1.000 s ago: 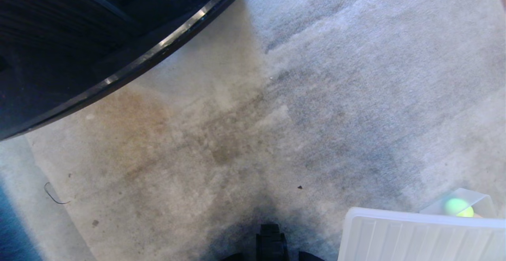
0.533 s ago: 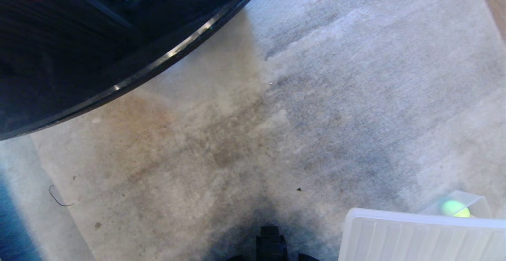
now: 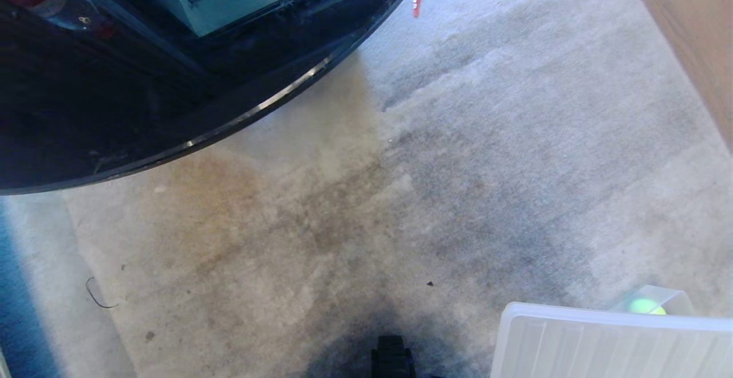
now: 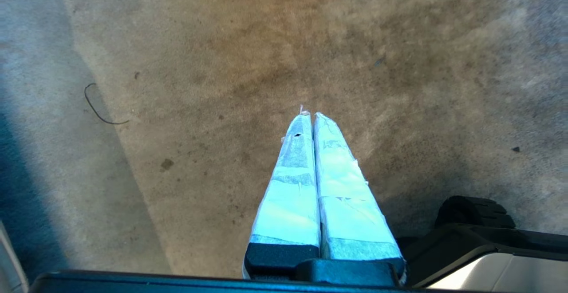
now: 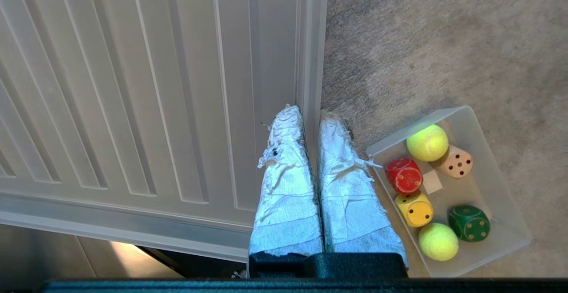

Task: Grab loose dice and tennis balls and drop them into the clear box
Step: Close the lid

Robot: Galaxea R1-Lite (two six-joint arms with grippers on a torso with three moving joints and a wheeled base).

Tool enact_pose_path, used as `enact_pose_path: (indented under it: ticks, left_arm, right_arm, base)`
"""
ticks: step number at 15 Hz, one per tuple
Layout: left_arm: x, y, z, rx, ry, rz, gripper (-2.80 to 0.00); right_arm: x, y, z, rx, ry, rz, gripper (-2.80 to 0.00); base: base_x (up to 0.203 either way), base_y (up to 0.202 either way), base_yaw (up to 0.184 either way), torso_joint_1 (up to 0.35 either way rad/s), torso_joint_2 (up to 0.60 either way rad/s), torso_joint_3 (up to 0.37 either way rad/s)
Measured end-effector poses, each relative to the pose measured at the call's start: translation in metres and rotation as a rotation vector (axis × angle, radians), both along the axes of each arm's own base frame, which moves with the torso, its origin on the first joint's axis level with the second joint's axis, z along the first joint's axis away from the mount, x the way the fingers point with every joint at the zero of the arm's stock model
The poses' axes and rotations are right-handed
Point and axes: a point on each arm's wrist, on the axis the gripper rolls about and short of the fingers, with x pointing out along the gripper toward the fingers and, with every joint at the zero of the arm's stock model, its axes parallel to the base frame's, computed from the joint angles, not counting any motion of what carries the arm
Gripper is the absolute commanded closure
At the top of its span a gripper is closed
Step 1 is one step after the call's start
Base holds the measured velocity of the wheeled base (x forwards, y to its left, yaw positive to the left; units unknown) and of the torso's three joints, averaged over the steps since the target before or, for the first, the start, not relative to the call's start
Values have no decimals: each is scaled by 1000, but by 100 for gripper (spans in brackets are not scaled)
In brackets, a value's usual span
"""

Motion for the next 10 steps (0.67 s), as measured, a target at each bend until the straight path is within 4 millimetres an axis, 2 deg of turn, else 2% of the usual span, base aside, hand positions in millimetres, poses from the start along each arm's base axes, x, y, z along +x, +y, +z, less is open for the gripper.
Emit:
enact_pose_path:
  ticks: [10]
  left_arm:
    - [0,0,0,-4,0,1,0]
  right_arm:
    - [0,0,0,0,0,0,0]
  base:
    - [0,0,0,2,1,201]
